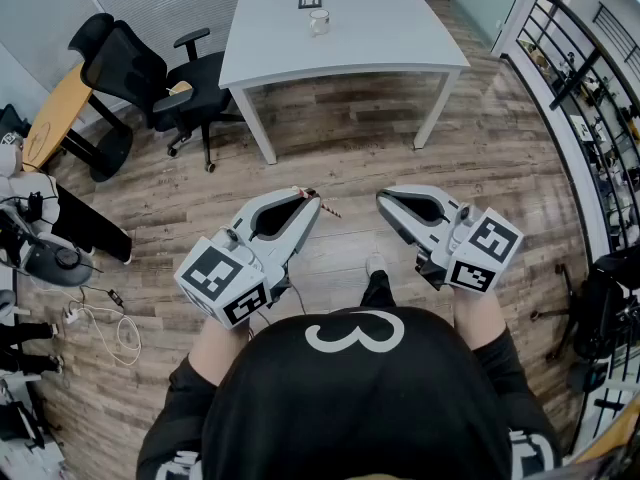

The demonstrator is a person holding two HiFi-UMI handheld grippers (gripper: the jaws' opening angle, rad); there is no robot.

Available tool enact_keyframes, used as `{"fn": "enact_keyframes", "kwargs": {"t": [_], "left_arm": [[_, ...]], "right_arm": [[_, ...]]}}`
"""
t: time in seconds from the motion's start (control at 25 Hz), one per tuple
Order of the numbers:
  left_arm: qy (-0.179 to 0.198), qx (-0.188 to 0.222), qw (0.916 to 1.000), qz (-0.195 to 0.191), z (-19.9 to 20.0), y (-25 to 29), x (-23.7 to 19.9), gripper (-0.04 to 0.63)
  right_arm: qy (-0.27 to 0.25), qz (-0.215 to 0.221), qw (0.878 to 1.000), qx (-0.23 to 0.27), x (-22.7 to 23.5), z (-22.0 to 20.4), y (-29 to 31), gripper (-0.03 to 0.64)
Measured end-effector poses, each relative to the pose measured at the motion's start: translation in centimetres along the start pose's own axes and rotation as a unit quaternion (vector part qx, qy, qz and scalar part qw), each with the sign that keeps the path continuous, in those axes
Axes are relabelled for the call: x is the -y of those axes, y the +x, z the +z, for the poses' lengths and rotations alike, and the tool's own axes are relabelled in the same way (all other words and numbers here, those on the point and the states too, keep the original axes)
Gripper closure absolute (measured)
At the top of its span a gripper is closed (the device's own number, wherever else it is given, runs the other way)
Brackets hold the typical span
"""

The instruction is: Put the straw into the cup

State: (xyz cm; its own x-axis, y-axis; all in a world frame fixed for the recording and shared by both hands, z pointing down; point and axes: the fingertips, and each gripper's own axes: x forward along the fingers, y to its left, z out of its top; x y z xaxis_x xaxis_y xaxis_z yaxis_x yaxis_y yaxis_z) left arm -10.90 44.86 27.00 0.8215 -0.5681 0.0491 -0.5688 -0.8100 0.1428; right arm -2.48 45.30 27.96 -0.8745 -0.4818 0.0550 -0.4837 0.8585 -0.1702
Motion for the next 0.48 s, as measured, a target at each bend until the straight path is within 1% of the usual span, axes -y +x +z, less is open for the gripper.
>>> {"fn": "enact_keyframes", "kwargs": {"t": [0.24,0.48], "left_arm": [[0.002,-0.004,1.0,-0.004,0.0,1.6,-0.2,0.561],[0.0,-0.008,1.0,0.0,0.7,4.0,-1.1,0.561]], "right_arm": [[0.003,-0.001,1.0,-0.001,1.5,-0.1,-0.3,0.606],[0.013,-0.003,1.0,-0.001,4.5,0.7,-0.4,0.604]]}}
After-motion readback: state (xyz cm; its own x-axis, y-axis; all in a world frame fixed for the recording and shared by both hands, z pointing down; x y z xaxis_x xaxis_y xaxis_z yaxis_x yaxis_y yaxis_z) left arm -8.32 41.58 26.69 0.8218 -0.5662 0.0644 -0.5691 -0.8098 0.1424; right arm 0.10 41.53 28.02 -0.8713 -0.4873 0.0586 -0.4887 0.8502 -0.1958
